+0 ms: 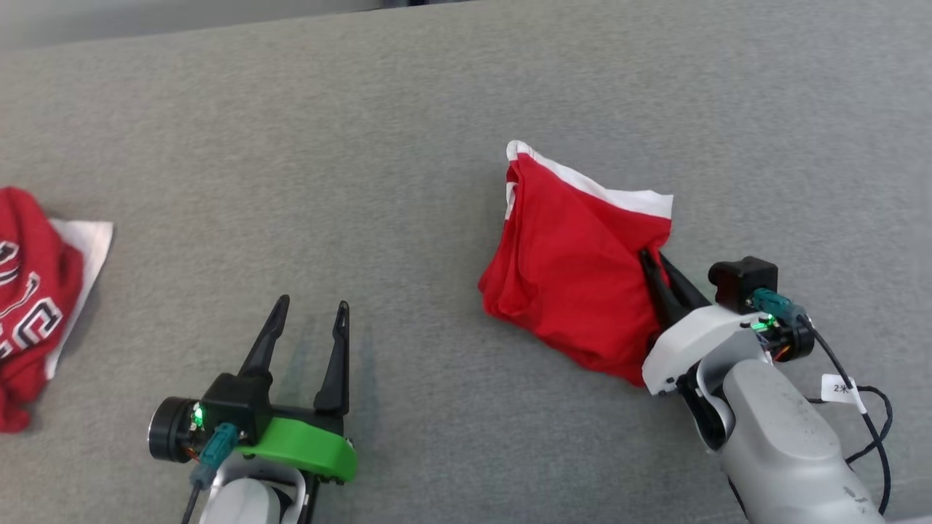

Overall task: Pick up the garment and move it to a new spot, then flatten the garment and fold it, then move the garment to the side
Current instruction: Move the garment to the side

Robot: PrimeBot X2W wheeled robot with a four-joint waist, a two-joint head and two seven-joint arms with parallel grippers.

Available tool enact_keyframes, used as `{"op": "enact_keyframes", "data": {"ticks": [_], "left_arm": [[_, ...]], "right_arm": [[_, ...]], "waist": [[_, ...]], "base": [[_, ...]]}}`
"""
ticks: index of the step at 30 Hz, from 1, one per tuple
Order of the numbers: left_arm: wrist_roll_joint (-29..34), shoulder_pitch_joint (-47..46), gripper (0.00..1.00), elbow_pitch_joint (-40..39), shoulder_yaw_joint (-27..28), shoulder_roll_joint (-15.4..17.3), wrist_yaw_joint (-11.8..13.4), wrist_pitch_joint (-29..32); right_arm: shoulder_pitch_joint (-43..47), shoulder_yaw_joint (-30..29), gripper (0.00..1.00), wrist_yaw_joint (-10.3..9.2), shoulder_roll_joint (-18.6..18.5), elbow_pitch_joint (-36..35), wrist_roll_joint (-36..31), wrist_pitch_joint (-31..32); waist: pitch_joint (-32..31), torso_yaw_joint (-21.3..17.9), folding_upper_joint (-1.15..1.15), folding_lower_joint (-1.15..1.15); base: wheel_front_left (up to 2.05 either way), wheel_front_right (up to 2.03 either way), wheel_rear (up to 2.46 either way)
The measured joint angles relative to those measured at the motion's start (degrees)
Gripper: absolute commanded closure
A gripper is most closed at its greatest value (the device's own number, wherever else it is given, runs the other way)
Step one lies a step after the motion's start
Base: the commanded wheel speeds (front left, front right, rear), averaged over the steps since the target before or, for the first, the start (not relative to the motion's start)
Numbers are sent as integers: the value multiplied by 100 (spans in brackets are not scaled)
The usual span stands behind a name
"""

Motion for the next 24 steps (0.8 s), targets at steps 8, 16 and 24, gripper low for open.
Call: {"op": "enact_keyframes", "data": {"ticks": [8, 16, 24], "left_arm": [[97, 38, 0, -1, -294, 1, 0, 0], [94, 79, 0, -24, -608, 38, 0, 0], [73, -10, 0, -69, -761, 225, -1, 0]], "right_arm": [[278, 127, 100, -8, -13, -187, 75, 18], [369, 197, 100, -8, -14, -344, 88, 18], [-142, -112, 100, -8, -11, -285, -611, 18]], "waist": [[-230, -1019, 0, 0], [-362, -1833, 0, 0], [-201, -2016, 0, 0]], "base": [[0, 0, 0], [0, 0, 0], [0, 0, 0]]}}
